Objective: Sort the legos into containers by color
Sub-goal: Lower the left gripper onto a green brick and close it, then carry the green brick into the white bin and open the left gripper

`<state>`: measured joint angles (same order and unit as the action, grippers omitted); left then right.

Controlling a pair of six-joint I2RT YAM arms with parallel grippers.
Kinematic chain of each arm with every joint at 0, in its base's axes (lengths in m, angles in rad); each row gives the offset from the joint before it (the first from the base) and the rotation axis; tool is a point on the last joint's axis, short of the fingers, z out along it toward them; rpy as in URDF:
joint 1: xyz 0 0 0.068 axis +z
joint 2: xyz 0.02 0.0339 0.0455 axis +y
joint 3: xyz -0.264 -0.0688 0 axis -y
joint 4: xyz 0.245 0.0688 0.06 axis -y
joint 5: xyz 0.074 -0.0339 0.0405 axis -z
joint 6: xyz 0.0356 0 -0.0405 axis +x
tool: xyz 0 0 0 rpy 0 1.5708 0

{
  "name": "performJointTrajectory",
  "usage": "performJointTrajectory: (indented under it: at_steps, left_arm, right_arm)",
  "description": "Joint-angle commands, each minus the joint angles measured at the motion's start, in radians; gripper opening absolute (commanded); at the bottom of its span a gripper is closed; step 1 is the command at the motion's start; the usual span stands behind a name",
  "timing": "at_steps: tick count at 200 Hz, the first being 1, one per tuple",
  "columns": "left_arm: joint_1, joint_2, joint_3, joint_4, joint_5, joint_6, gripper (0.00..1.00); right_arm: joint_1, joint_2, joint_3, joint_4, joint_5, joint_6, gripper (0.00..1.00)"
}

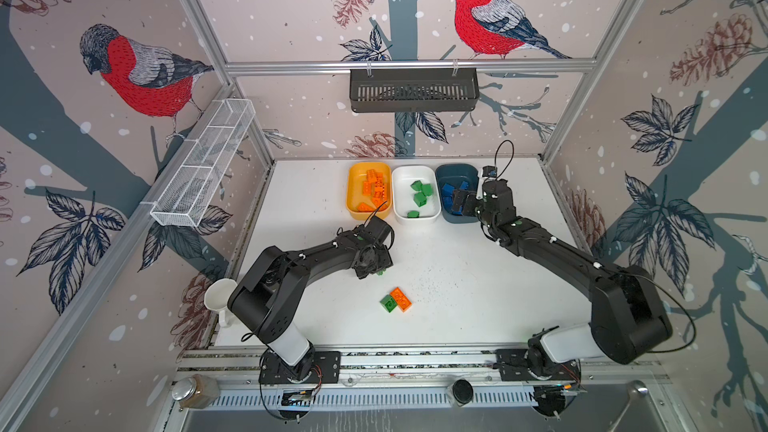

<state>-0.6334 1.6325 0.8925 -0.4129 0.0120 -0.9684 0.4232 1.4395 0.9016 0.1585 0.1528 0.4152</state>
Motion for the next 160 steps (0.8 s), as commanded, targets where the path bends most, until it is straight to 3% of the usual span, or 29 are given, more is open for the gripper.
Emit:
performJointTrajectory:
  at_steps: [1, 96, 137, 160]
  left_arm:
    - [-0.007, 0.023, 0.011, -0.033, 0.000, 0.014, 0.60]
    - [-0.026, 0.038, 0.092, -0.041, -0.023, 0.109, 0.26]
    - [-0.026, 0.090, 0.266, -0.048, -0.090, 0.212, 0.26]
    - [-0.025, 0.161, 0.440, -0.054, -0.115, 0.279, 0.26]
  right_arm:
    - [0.000, -0.010, -0.005, 0.029, -0.007, -0.001, 1.00]
    - [0.002, -0.013, -0.003, 0.025, -0.014, -0.005, 1.00]
    - [0.009, -0.042, -0.038, 0.092, -0.087, -0.019, 1.00]
    - [0.022, -0.059, -0.050, 0.107, -0.022, 0.021, 1.00]
